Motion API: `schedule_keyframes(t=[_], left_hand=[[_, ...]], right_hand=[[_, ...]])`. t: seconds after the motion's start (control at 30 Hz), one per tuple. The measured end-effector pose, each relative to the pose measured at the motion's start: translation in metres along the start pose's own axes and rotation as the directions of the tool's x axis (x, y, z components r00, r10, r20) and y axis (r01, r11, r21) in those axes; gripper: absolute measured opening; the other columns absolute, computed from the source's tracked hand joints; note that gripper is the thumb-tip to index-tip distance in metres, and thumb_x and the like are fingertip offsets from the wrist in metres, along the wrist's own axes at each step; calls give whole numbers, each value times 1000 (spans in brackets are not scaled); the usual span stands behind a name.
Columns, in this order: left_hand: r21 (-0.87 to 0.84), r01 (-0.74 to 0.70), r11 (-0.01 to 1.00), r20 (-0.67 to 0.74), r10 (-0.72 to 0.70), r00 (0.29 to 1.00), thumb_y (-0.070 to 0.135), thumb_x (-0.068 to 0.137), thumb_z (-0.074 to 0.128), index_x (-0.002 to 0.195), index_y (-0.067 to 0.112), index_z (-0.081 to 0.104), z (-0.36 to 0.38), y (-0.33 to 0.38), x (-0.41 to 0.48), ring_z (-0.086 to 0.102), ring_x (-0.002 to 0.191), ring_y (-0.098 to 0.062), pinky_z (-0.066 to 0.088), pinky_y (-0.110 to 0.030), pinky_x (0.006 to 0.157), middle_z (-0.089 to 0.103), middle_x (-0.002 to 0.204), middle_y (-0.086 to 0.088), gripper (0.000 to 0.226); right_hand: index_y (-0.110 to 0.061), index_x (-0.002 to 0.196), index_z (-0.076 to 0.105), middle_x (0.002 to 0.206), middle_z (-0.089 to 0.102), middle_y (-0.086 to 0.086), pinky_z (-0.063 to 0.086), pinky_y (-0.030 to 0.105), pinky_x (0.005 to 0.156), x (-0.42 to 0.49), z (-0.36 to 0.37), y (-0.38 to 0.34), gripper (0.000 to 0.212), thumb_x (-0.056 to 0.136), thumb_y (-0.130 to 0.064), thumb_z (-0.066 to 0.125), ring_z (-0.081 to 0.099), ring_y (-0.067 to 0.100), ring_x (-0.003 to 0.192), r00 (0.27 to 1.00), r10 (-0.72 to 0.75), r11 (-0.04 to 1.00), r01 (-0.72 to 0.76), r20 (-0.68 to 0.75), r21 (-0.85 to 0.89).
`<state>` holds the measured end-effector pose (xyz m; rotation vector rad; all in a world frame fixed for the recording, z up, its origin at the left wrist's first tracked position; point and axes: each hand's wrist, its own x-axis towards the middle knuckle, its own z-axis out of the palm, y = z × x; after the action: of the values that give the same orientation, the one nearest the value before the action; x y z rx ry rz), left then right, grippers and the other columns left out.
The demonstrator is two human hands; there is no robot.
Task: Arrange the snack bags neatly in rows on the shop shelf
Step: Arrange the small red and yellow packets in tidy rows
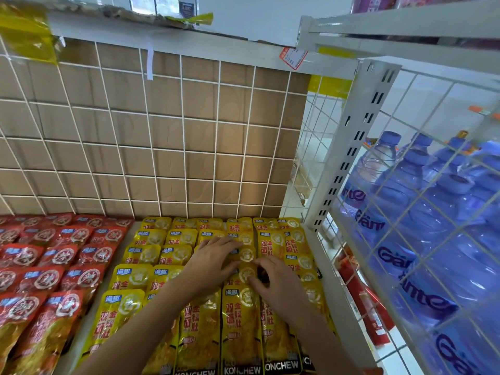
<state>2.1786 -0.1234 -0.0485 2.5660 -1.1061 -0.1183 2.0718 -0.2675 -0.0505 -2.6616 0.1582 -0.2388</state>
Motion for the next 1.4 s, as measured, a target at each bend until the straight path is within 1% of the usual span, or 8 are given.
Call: schedule_keyframes(t=[0.37,0.57,0.73,0.9,0.97,1.13,1.23,1.4], left_hand=[[-192,-22,981,-97,3,995,24,97,44,130,23,49,-7,0,13,40,129,-15,30,-35,108,45,137,5,34],[-106,-30,994,27,33,999,29,97,44,132,27,47,-3,18,30,31,136,-15,27,-35,110,41,143,3,36],[-61,-64,996,82,69,994,31,97,43,132,29,46,1,27,40,33,134,-16,26,-34,109,40,143,2,36],[-65,-107,992,71,111,991,31,97,43,131,27,47,5,30,43,37,128,-14,29,-32,107,44,137,4,34],[-64,-113,992,73,117,990,32,97,43,131,27,47,6,30,42,38,128,-14,29,-33,107,44,137,4,35],[-93,-128,987,59,134,989,30,96,44,129,25,49,7,29,42,42,124,-15,34,-34,104,47,132,3,34],[-109,-135,985,41,140,989,29,96,45,129,24,50,4,30,41,44,122,-13,35,-35,103,49,131,4,34],[-123,-151,981,22,155,988,28,96,45,129,24,51,2,30,37,45,120,-13,36,-32,103,50,129,4,34]], right_hand=[[-24,130,48,117,55,-9,46,24,90,-2,-8,1,42,91,-38,53,53,7,102,995,39,996,-31,-90,88],[-27,115,60,111,58,-11,48,31,85,-14,-33,26,26,89,-30,57,55,11,99,974,135,989,-122,-180,78],[-18,105,69,105,61,-5,48,28,82,-30,-45,37,23,88,-31,60,58,14,96,988,108,994,-108,-112,8],[-21,109,68,110,64,-4,37,29,88,-37,-39,36,80,69,-78,30,53,17,108,1000,12,995,-13,-9,-97],[-24,111,67,113,61,-6,37,31,91,-38,-37,35,92,67,-85,14,51,16,111,1000,18,987,-14,18,-161],[-22,95,69,99,60,-9,40,28,86,-34,-32,31,50,72,-60,46,54,15,100,998,60,998,-60,-23,-25],[-25,84,63,93,53,-14,45,26,84,-32,-36,27,6,80,-30,64,53,10,96,988,151,978,-145,-31,149],[-25,78,56,76,64,-5,44,21,61,-34,-45,24,15,87,-13,60,57,4,66,943,317,867,-246,-100,433]])
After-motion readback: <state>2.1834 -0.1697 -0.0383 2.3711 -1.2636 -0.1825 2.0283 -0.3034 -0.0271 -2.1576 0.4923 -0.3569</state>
